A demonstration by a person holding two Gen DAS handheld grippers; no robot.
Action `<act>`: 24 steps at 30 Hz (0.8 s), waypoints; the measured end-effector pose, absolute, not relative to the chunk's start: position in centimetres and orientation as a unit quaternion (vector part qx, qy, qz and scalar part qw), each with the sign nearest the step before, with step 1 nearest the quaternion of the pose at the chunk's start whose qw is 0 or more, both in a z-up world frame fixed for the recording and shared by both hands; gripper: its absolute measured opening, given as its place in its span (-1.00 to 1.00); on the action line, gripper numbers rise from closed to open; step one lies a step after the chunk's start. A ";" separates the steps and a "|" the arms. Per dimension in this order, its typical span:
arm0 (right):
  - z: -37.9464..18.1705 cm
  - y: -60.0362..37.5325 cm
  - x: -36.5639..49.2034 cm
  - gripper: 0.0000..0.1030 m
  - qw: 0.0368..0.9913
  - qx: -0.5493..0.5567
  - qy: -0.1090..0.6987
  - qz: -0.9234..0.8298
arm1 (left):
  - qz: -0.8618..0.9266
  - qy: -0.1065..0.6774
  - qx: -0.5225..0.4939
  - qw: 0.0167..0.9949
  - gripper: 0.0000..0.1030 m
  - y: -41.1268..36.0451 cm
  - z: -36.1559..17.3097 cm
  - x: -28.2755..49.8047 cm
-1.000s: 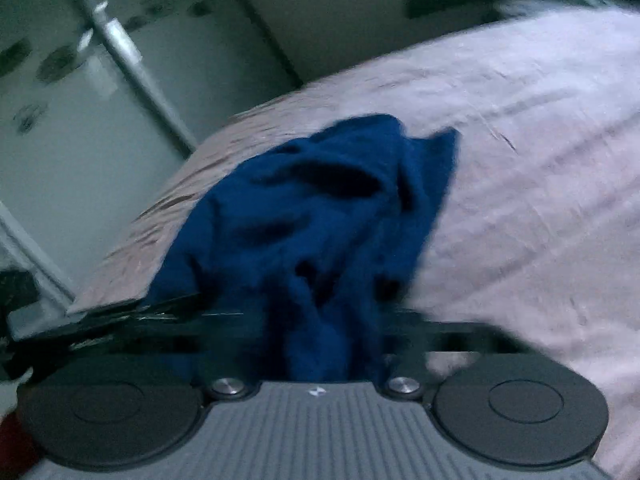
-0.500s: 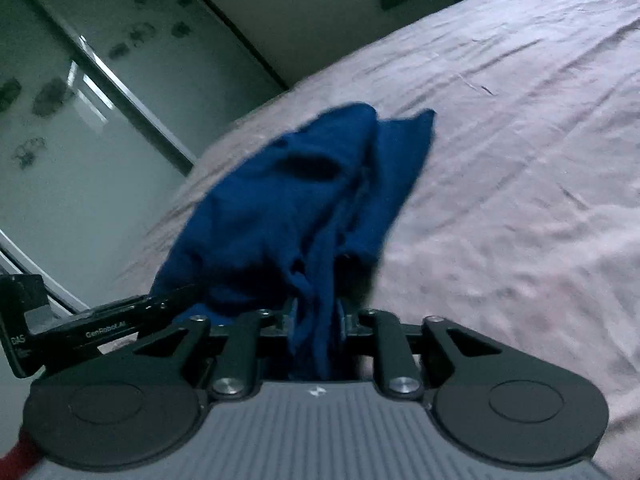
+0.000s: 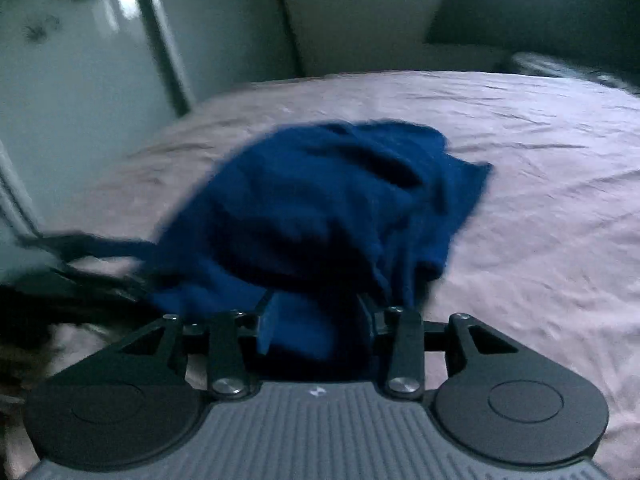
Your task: Fold small clothes
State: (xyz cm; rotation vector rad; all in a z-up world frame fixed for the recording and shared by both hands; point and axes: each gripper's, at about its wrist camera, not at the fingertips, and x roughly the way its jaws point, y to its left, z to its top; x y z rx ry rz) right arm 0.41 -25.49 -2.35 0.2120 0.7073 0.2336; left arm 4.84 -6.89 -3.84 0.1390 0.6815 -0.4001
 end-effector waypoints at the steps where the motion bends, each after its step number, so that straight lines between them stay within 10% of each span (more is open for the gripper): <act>1: -2.1 -25.4 -0.1 -0.21 0.928 0.111 0.338 0.111 | -0.193 0.329 0.063 0.922 0.59 -6.7 -3.6 4.6; 5: -1.0 -23.8 -1.6 0.36 0.939 0.108 0.307 0.111 | -0.171 0.328 0.067 0.927 0.64 -7.2 -3.9 4.1; 10: -2.0 -22.6 -1.2 0.41 0.941 0.056 0.329 0.063 | -0.160 0.332 0.049 0.928 0.90 -7.7 -3.9 3.3; 14: -0.9 -23.0 -2.6 0.85 0.948 0.093 0.303 0.038 | -0.139 0.331 0.066 0.931 0.93 -8.4 -3.9 2.4; 24: -0.7 -23.1 -3.7 0.98 0.939 0.128 0.319 0.005 | -0.112 0.337 0.062 0.933 0.95 -8.9 -3.8 1.0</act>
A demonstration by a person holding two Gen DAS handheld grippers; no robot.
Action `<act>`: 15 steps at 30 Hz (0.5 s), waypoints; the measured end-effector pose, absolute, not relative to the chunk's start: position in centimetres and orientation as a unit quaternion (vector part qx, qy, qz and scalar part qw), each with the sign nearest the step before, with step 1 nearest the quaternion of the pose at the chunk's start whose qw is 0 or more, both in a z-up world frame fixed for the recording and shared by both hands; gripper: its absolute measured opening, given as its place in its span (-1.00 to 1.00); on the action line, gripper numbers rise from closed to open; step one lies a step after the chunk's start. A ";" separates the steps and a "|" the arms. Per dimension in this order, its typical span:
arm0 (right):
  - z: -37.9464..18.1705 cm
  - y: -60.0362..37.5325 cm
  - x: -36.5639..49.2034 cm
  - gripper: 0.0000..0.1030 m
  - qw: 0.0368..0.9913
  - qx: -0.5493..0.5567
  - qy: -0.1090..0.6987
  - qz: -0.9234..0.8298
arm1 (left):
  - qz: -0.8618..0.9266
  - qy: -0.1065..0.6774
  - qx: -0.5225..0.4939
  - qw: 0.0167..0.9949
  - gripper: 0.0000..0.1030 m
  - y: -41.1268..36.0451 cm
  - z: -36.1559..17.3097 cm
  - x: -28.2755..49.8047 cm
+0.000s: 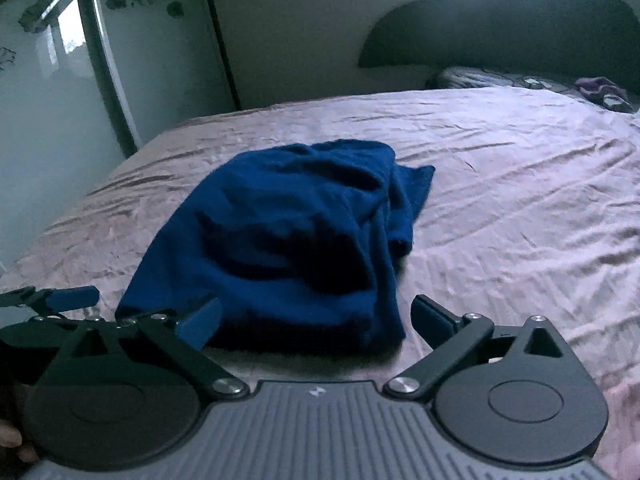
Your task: Fold small clothes
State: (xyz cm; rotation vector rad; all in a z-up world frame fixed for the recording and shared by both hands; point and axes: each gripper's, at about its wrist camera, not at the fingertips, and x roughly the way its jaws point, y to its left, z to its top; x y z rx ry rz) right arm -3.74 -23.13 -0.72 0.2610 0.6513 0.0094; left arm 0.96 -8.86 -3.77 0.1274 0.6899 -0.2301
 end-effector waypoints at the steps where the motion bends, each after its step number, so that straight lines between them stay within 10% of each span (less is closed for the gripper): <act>1: -0.7 -23.0 -3.9 0.98 0.939 0.128 0.320 0.003 | -0.112 0.338 0.064 0.932 0.95 -8.9 -3.7 0.9; 15: -0.3 -22.0 -5.2 0.99 0.940 0.111 0.321 -0.014 | -0.101 0.361 0.053 0.926 0.98 -9.0 -3.6 -0.3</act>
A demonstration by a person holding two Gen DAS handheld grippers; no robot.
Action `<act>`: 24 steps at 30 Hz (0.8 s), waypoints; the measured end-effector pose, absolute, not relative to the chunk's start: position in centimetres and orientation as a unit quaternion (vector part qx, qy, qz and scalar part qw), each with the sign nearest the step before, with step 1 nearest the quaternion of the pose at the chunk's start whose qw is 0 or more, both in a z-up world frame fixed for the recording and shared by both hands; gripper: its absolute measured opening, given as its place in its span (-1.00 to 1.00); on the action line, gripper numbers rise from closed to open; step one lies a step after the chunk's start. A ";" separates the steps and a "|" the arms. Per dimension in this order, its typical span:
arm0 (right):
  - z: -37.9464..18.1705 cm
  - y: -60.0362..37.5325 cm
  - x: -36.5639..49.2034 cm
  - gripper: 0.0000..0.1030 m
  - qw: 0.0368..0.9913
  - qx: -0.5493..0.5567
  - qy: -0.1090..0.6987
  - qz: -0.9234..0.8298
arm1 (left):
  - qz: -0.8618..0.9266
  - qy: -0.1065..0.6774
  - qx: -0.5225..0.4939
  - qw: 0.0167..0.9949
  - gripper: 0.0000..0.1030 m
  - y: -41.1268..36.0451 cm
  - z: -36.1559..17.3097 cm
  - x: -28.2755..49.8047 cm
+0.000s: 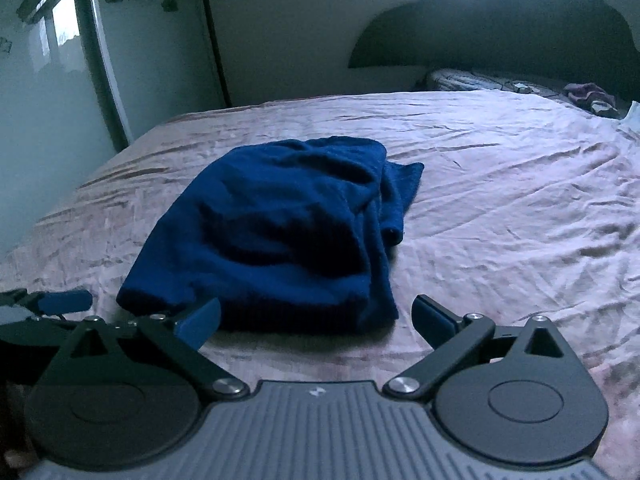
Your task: Fold small clothes
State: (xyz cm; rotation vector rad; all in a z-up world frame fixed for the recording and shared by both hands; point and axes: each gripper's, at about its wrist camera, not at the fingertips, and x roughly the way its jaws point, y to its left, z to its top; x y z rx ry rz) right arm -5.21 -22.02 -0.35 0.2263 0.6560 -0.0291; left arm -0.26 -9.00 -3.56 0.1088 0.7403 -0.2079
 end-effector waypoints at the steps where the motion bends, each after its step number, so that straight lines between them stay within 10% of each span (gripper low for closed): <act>1: -0.4 -21.9 -5.3 0.99 0.940 0.110 0.321 -0.014 | -0.099 0.362 0.052 0.926 0.98 -8.9 -3.6 -0.3; 24: -0.6 -20.6 -5.7 0.99 0.936 0.085 0.340 -0.010 | -0.078 0.359 0.055 0.929 0.99 -8.5 -3.5 -1.1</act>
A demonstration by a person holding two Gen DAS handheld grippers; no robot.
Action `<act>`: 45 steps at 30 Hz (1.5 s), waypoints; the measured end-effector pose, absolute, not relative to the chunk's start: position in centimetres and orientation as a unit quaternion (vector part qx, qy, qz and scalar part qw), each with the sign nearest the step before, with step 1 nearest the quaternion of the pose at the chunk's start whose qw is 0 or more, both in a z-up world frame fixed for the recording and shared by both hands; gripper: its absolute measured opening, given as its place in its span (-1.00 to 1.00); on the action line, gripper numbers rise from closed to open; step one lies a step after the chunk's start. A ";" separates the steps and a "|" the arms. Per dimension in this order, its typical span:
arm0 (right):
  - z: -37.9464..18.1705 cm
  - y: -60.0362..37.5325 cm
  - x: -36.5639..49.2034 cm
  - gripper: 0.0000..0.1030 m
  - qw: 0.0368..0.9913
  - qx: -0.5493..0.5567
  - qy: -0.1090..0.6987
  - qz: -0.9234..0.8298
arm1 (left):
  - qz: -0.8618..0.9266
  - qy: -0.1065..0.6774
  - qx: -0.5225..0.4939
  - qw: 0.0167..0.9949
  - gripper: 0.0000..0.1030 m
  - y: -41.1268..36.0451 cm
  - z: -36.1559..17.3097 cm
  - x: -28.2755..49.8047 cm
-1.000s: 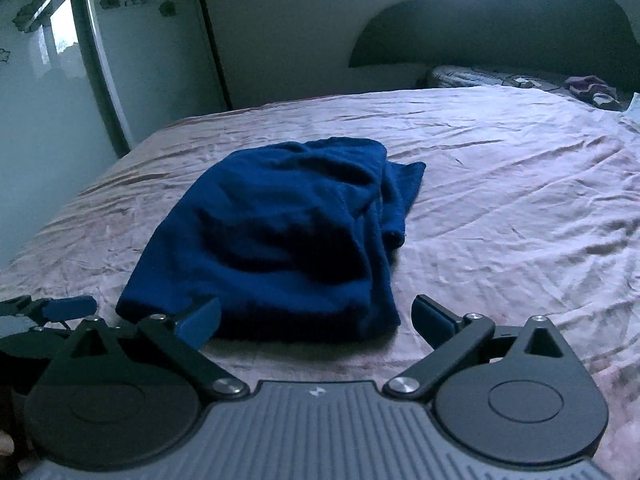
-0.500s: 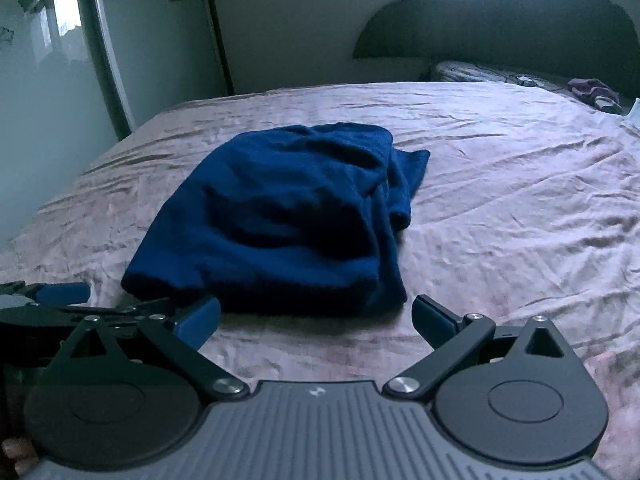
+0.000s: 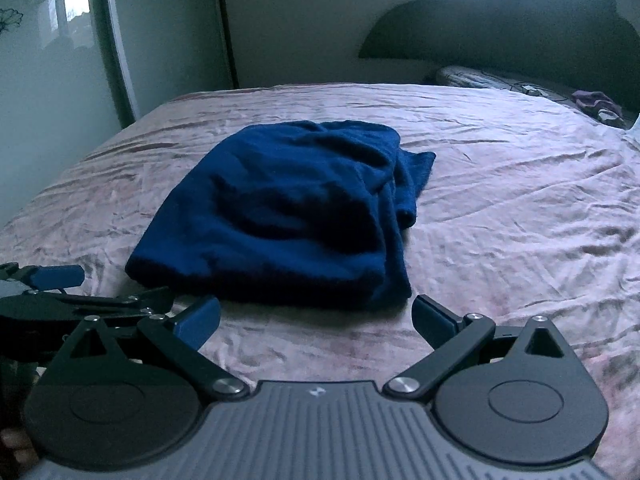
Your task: Fold small clothes
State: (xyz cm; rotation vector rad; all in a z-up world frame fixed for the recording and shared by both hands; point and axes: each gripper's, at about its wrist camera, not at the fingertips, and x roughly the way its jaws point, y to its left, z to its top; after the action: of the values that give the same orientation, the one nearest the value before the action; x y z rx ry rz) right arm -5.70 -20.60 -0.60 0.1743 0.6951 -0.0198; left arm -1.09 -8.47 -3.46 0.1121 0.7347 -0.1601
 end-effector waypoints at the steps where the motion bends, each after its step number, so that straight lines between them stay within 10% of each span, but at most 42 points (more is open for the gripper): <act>1: -0.6 -20.7 -5.7 0.99 0.936 0.086 0.340 -0.010 | -0.076 0.360 0.055 0.928 0.99 -8.5 -3.5 -1.1; 45: -3.7 -21.3 -3.7 1.00 0.932 0.093 0.350 -0.014 | -0.074 0.361 0.064 0.927 0.99 -8.2 -4.5 -0.9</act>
State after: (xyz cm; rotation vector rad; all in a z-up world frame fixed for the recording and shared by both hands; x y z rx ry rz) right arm -3.67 -21.29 -3.69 0.1897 0.7173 -0.0294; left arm -0.87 -8.23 -4.55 0.1312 0.7403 -0.1512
